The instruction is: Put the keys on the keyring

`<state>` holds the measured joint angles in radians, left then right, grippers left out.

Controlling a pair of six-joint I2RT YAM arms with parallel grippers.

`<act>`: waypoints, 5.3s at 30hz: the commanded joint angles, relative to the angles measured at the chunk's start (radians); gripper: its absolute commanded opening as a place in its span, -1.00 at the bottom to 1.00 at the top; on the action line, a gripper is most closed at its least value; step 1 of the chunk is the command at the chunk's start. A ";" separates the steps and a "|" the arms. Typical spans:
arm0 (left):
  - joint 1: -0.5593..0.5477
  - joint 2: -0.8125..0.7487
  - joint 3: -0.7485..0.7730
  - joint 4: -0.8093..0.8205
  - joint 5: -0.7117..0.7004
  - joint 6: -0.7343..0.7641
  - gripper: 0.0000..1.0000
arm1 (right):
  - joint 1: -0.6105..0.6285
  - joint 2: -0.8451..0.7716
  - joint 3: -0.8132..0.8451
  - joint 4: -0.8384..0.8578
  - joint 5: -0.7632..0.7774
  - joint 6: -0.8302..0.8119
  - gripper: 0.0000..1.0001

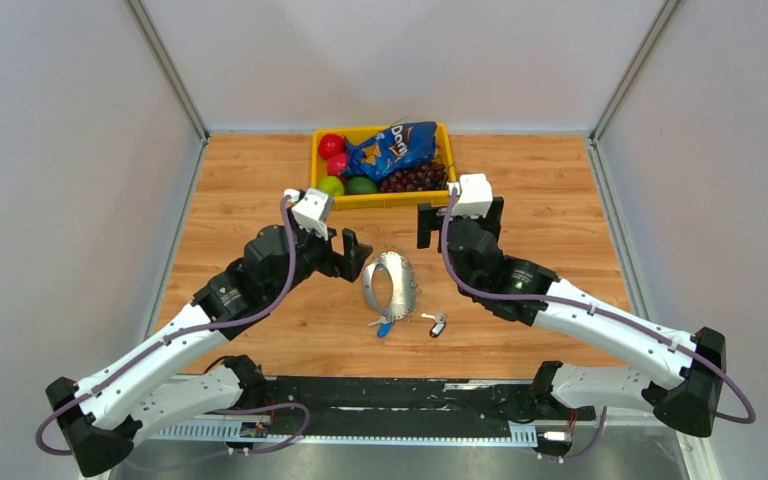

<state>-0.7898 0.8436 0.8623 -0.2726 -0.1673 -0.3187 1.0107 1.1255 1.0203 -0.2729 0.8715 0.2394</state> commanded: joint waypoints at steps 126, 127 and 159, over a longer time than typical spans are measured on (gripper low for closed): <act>-0.097 -0.040 -0.272 0.029 -0.058 -0.161 1.00 | 0.012 0.146 -0.590 0.358 -0.682 0.798 -1.00; -0.096 -0.041 -0.271 0.029 -0.056 -0.161 1.00 | 0.015 0.120 -0.591 0.342 -0.677 0.791 -1.00; -0.096 -0.188 -0.186 0.121 0.206 -0.228 1.00 | 0.038 -0.416 -0.440 0.329 -0.718 0.044 -1.00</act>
<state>-0.8829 0.6838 0.6170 -0.2150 -0.0219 -0.5301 1.0424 0.7387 0.4831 -0.0383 0.2379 0.4202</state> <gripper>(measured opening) 0.999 0.006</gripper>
